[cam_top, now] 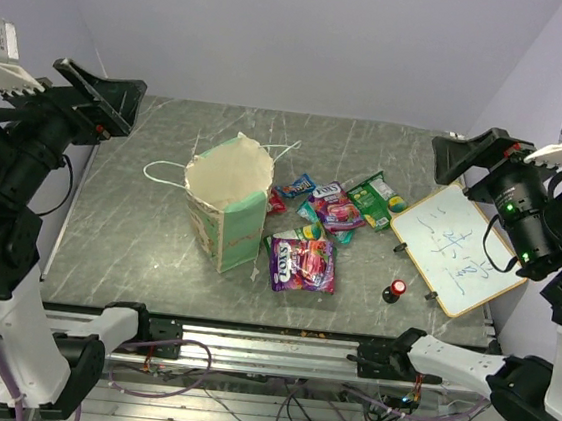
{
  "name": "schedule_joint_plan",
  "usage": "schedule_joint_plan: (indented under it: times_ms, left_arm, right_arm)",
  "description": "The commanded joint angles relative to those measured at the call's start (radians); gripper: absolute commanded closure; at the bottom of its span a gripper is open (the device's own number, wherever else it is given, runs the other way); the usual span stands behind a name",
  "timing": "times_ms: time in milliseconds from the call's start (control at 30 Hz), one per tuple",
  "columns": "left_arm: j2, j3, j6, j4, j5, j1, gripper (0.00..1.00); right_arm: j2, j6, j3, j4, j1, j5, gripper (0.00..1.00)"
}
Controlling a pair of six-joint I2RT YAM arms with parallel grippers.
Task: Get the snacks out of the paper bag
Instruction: Reset both arms
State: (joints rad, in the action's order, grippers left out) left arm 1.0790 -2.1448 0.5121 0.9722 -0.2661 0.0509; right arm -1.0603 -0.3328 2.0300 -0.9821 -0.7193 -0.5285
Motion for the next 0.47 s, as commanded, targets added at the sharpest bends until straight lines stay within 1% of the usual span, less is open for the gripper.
schedule_joint_plan:
  times_ms: [0, 167, 367, 433]
  left_arm:
    - [0.012, 0.010, -0.018, -0.016, -0.015, 0.008, 0.01]
    - [0.008, 0.036, -0.013, -0.018, -0.004, 0.007, 0.01]
    - [0.020, 0.024, -0.014, 0.010, -0.003, 0.008, 0.02]
    - [0.019, 0.023, -0.016, 0.014, 0.007, 0.008, 0.02]
  right_arm:
    - [-0.022, -0.021, 0.012, -0.035, 0.002, -0.099, 0.00]
    - [-0.037, -0.055, 0.015, -0.065, 0.002, -0.148, 0.00]
    - [-0.003, -0.032, -0.073, 0.012, 0.002, -0.125, 0.00]
    - [-0.044, -0.096, -0.026, -0.051, 0.003, -0.178, 0.00]
